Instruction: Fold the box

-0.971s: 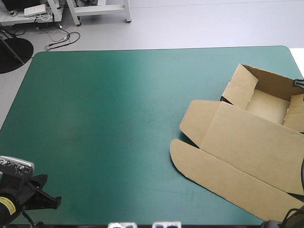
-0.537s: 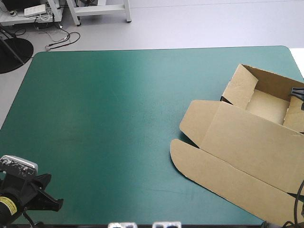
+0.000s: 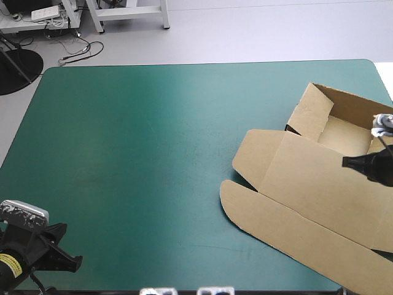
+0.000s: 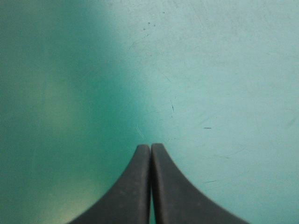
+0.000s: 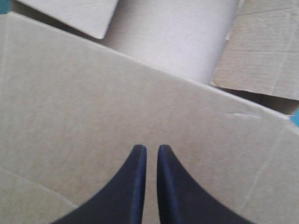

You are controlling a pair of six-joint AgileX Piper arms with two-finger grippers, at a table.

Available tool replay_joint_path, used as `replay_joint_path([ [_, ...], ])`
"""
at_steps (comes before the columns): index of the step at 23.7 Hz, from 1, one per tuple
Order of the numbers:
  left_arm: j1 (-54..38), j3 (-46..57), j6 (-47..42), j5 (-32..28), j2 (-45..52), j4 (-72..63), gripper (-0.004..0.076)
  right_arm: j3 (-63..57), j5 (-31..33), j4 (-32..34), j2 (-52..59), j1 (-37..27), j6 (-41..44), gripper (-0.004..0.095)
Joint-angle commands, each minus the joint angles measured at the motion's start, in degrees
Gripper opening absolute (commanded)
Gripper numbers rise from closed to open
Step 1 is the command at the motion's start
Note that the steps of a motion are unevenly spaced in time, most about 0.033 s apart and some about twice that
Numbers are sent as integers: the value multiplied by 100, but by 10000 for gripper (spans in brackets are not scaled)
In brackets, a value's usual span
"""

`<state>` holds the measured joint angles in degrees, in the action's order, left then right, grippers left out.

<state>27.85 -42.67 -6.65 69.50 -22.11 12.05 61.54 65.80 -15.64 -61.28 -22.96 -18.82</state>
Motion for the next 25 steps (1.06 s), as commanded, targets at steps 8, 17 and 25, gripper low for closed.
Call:
replay_joint_path([
  [8,18,-49,8,-597,-65,15,-10,-155,455,-164,2559,1262,320,65],
  [17,18,940,17,-1093,742,-345,-10,-1794,173,-210,3680,1262,308,65],
  [25,18,983,141,-1145,1140,-349,-10,-2853,-142,-255,4310,1262,189,65],
])
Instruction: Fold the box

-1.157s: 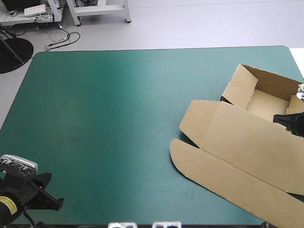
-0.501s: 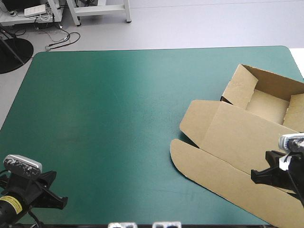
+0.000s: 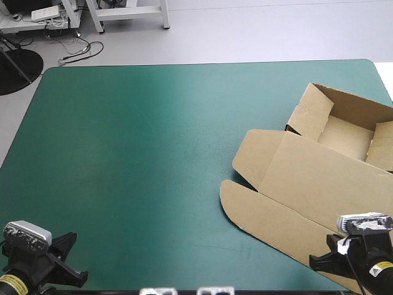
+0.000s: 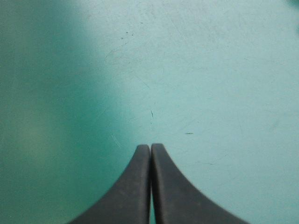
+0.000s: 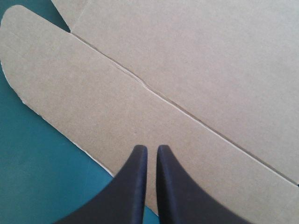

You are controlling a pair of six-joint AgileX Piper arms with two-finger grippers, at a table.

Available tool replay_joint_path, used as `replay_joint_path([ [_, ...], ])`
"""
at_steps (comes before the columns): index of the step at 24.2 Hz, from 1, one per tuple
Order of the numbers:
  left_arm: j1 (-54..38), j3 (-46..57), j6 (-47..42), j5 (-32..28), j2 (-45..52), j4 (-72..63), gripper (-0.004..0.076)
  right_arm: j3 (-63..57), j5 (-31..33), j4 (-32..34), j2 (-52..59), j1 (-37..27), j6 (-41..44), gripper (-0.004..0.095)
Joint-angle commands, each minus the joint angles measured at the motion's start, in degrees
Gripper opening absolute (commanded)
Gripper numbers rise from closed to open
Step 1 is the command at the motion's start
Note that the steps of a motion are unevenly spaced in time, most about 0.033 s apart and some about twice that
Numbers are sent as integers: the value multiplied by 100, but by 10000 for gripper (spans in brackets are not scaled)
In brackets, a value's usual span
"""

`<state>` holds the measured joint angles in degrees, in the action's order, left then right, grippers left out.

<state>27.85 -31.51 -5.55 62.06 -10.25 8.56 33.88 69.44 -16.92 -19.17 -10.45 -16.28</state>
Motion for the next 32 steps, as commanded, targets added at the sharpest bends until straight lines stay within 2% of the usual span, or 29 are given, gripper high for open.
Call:
replay_joint_path([
  [1,18,-132,32,-438,-46,-13,-10,-147,-540,-127,155,12,-65,65],
  [5,18,-42,162,-850,-46,-66,-10,-322,-619,-127,439,12,-172,65],
  [11,18,173,219,-1048,-46,-136,-10,-322,-621,-127,580,12,-255,65],
  [32,14,173,206,-952,-88,-154,-10,-322,-607,-127,590,12,-255,65],
])
